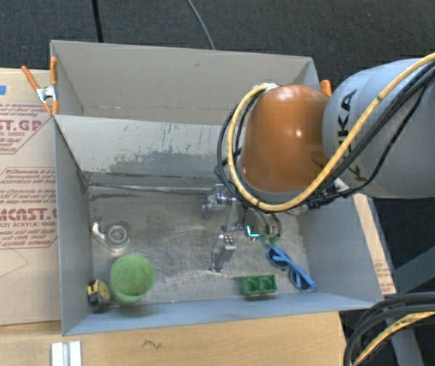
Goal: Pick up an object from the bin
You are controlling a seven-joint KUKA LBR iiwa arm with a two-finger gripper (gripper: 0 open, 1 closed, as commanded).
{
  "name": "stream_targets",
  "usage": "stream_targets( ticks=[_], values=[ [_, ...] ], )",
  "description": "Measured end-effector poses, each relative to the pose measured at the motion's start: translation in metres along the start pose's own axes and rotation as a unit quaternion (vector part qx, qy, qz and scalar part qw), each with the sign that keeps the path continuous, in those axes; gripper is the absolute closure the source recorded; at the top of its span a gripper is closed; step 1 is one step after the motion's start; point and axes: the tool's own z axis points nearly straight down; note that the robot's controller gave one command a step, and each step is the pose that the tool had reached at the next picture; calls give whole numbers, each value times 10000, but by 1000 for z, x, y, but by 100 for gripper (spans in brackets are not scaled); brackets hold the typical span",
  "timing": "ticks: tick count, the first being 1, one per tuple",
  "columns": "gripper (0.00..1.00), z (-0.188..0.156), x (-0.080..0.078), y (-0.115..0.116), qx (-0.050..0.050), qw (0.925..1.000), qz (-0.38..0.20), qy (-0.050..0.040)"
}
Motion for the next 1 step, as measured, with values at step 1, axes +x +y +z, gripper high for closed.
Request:
stream_targets(
  ticks=[1],
  values=[
    [0,100,1,-88,-21,9929,-1192,-7]
  ],
)
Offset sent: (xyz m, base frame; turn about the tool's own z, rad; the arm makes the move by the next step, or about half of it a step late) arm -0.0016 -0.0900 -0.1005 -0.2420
